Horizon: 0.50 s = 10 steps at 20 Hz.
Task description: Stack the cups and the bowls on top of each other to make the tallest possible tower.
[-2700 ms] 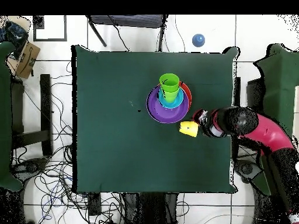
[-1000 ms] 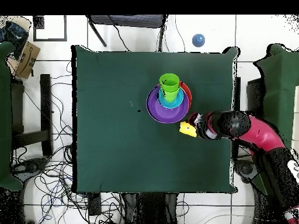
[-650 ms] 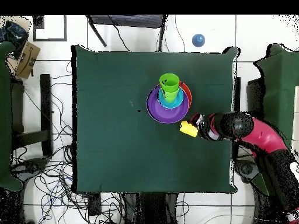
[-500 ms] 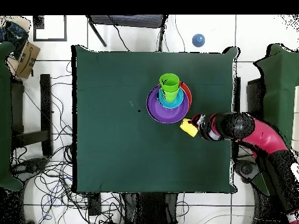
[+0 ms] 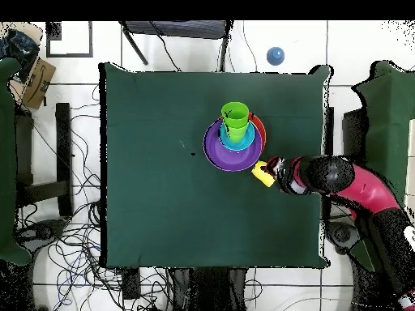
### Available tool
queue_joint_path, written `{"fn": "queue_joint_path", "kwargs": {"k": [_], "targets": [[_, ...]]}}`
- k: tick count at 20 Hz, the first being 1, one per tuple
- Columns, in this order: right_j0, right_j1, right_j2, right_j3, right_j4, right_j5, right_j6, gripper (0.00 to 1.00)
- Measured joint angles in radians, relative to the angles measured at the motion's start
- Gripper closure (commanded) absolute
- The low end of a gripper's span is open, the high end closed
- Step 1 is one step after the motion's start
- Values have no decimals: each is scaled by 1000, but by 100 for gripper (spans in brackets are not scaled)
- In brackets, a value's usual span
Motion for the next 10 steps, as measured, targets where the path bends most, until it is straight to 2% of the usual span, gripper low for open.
{"fn": "queue_joint_path", "kwargs": {"k": [10], "targets": [[-3, 2, 6, 0, 0, 0, 0, 0]]}}
